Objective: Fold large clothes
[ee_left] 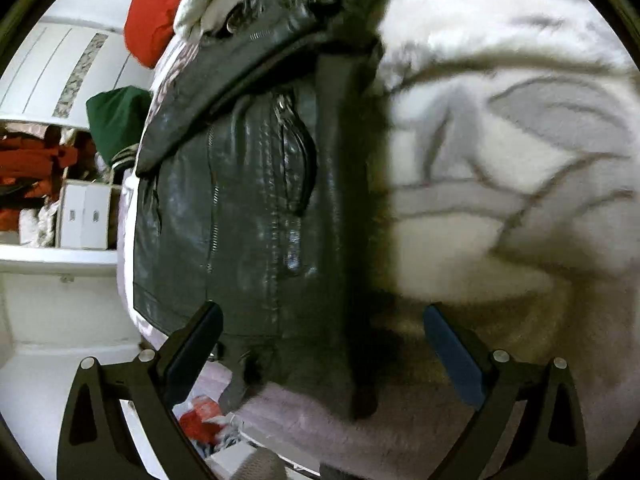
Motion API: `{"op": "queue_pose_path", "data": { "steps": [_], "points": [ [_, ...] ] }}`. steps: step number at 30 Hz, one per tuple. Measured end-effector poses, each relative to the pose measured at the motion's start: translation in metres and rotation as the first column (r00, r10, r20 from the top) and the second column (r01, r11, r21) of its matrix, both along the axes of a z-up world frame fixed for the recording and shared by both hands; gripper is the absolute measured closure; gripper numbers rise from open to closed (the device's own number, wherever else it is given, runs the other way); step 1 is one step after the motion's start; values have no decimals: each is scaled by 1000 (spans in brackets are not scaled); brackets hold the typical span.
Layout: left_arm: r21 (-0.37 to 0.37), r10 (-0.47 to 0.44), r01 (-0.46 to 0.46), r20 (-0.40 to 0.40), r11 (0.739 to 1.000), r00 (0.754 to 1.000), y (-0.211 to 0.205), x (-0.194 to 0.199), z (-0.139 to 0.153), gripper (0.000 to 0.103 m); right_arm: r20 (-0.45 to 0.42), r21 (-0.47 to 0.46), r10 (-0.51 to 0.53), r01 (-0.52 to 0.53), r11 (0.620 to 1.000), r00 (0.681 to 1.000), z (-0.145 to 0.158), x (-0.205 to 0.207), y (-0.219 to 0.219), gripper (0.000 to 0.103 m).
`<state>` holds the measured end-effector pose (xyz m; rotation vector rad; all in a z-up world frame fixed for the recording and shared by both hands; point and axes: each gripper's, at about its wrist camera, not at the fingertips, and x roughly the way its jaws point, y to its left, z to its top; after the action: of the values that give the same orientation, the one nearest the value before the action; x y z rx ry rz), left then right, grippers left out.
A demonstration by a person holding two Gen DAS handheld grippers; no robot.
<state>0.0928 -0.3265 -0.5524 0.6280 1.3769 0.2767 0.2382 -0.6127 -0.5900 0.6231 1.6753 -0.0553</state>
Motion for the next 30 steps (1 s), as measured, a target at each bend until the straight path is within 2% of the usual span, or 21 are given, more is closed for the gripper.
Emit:
{"op": "queue_pose_path", "data": {
  "steps": [3, 4, 5, 7, 8, 9, 14, 16, 18, 20, 21, 22, 24, 26, 30],
  "points": [
    [-7, 82, -82, 36, 997, 996, 19, 8, -2, 0, 49, 87, 51, -56, 995, 997, -5, 13, 3, 51],
    [-20, 100, -99, 54, 995, 994, 26, 9, 1, 9, 64, 122, 62, -69, 990, 996, -7, 18, 8, 51],
    [-38, 116, -114, 76, 993, 990, 34, 11, 7, 48, 82, 168, 70, -83, 982, 994, -11, 27, 12, 50],
    [-152, 162, -148, 80, 977, 984, 51, 15, 19, 78, 114, 257, 66, -94, 962, 991, -22, 45, 26, 43],
    [-180, 174, -158, 78, 971, 982, 53, 15, 21, 90, 126, 310, 59, -96, 946, 990, -29, 57, 35, 42],
    [-207, 172, -151, 88, 967, 981, 56, 14, 28, 93, 133, 357, 51, -96, 929, 990, -36, 68, 46, 41],
    [-224, 146, -114, 131, 968, 981, 63, 7, 51, 97, 123, 547, -12, -58, 835, 992, -84, 118, 108, 37],
    [-231, 140, -104, 144, 967, 980, 69, 7, 59, 97, 93, 621, -28, -36, 783, 995, -102, 133, 136, 37],
    [-240, 143, -104, 152, 965, 978, 71, 9, 67, 98, 42, 653, -49, 10, 757, 998, -111, 142, 157, 37],
    [-261, 156, -112, 154, 959, 976, 74, 11, 75, 98, 11, 628, -72, 49, 776, 997, -110, 146, 173, 43],
    [-275, 163, -116, 155, 954, 974, 79, 13, 80, 98, 10, 592, -82, 60, 803, 997, -102, 148, 181, 60],
    [-286, 170, -119, 157, 951, 973, 80, 12, 84, 98, 11, 562, -84, 63, 824, 996, -91, 150, 187, 72],
    [-321, 193, -130, 171, 938, 966, 93, 13, 98, 98, 30, 518, -67, 42, 855, 997, -59, 158, 200, 76],
    [-363, 223, -144, 187, 921, 957, 112, 13, 112, 98, 83, 465, 2, -41, 884, 997, -17, 168, 220, 77],
    [-464, 279, -165, 188, 870, 942, 165, 16, 132, 98, 129, 352, 135, -173, 920, 982, 45, 193, 280, 78]
  ]
}}
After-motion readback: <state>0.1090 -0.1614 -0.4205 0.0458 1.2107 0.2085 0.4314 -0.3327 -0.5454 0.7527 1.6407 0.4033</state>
